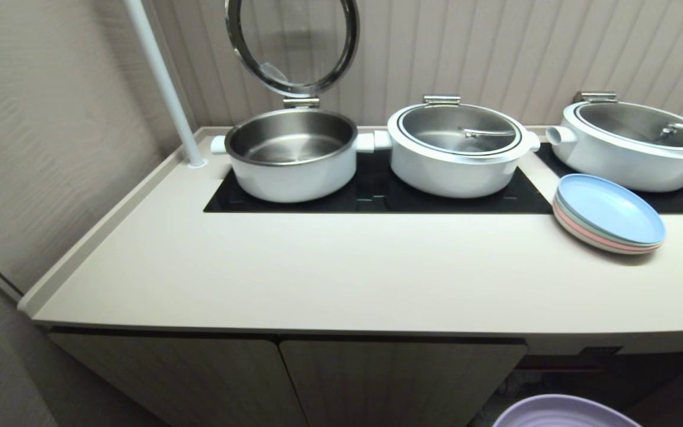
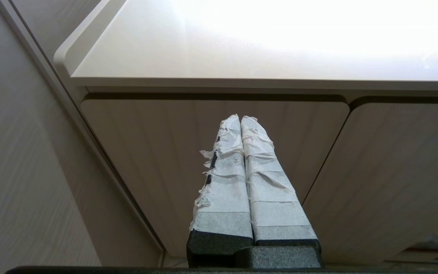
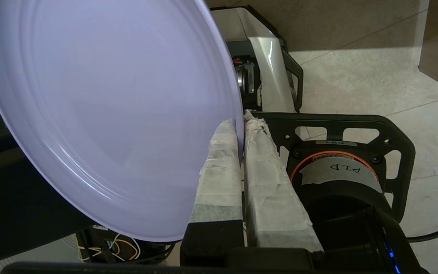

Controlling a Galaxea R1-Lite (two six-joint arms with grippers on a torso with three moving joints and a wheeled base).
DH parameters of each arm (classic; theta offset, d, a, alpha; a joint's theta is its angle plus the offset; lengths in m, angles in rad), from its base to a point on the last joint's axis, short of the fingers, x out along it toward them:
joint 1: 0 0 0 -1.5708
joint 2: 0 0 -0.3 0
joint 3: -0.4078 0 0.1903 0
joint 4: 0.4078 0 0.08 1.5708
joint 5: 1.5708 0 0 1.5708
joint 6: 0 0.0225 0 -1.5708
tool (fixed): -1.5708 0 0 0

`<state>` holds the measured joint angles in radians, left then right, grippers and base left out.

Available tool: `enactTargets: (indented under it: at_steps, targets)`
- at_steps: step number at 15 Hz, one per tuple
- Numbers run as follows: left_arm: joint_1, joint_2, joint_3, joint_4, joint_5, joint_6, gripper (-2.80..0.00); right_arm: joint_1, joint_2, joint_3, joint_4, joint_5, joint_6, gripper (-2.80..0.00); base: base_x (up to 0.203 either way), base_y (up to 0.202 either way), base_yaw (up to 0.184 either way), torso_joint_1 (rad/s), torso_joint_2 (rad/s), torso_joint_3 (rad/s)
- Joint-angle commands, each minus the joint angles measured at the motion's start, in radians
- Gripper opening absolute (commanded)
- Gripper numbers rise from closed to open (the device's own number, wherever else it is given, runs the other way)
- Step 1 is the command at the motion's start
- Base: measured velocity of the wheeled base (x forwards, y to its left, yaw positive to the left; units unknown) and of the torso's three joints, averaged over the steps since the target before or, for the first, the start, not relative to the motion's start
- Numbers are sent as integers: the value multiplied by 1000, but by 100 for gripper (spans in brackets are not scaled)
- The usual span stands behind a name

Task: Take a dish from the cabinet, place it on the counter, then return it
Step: Put it back into the cabinet

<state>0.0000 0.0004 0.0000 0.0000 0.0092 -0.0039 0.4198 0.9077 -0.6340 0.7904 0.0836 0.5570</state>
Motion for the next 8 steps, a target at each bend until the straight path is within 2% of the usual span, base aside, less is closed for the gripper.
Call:
enactTargets:
  at_steps: [1,4,8]
  targets:
    - [0,0,0,0,1,-1,-280,1,2,1,4,1,3,-280,0,0,0,0,0,0]
    - [0,0,0,0,0,-1,-280,1,2,2,6,1,4,-280,0,0,0,0,0,0]
    - [0,0,0,0,0,-1,-280,2,2,2,6,1,4,-280,0,-165,-1,0,2,3]
